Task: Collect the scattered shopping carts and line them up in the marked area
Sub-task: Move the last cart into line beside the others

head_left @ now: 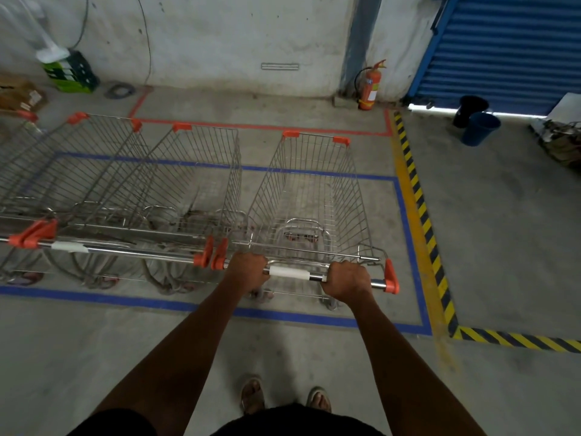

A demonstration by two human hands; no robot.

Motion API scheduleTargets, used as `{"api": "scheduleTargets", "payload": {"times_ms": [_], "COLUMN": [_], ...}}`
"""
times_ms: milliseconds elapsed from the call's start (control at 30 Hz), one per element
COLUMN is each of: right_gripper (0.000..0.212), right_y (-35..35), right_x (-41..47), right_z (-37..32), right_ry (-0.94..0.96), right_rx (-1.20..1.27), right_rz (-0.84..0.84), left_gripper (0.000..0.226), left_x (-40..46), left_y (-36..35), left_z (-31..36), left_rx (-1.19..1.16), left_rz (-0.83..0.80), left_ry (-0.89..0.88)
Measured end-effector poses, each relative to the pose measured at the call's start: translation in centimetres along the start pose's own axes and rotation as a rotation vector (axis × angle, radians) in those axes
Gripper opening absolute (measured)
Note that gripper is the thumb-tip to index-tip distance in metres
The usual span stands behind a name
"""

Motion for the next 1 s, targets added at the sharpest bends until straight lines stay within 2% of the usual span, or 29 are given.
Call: {"api": "scheduleTargets", "payload": {"times_ms": [633, 1000], "right_gripper": [0.039, 0.043], "right_y": [0.09, 0.04], "right_x": [0.49, 0.33], "right_z": [-0.43, -0.63], "right_ry": [-0.011, -0.006], "right_rx": [-0.029, -0.042], "right_rz": [0.020, 0.044], "left_gripper": [0.033, 0.028], "left_x": [0.28, -0.23], "left_y": [0.15, -0.05], "left_z": [-0.48, -0.62], "left_rx": [0.035, -0.061], "left_rz": [0.028, 0.072], "left_ry": [-0.012, -0.034]}}
Point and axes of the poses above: each hand's wrist, its own x-axis towards the middle knuckle, its own y-axis out of the back of the hand, z = x × y, the point moved 9 cm from there along x, towards the middle knuckle, and after that the axes turned 7 degrees about -y, right-handed, at the moved point
